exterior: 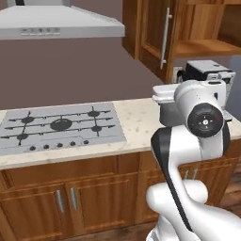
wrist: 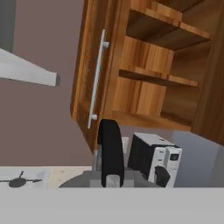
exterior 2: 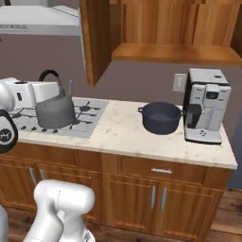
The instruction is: Pick the kettle from the cabinet and place it on a stove burner. Then pick the pot from the counter and place it on another stove burner. Finally, turn both burners on.
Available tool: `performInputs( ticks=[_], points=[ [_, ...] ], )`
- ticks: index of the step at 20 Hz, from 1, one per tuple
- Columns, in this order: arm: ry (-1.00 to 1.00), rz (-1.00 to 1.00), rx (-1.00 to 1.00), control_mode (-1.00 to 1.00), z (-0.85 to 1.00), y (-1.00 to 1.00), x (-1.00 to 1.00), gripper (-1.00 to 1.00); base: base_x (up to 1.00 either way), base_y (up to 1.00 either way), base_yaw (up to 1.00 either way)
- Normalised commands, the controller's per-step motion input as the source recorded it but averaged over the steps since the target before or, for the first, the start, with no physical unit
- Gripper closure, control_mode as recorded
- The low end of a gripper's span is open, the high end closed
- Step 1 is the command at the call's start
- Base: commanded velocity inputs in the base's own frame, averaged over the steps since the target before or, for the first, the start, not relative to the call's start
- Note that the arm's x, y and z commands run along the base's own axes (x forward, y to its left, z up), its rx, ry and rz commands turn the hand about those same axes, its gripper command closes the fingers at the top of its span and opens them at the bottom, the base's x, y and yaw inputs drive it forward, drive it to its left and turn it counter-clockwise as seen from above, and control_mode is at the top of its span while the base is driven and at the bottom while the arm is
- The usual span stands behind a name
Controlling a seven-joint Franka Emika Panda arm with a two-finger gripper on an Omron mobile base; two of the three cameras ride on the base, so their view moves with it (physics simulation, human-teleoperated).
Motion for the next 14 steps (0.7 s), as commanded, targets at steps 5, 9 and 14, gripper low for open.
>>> performInputs(
  ticks=[5,9,14],
  points=[
    [0.0,0.0,0.0,1.0,0.0,0.0,0.0,1.0,-0.29,0.66,0.0],
    [0.0,0.0,0.0,1.0,0.0,0.0,0.0,1.0,0.03,0.68,-0.03],
    [0.0,0.0,0.0,1.0,0.0,0.0,0.0,1.0,0.32,0.56,-0.09]
  ],
)
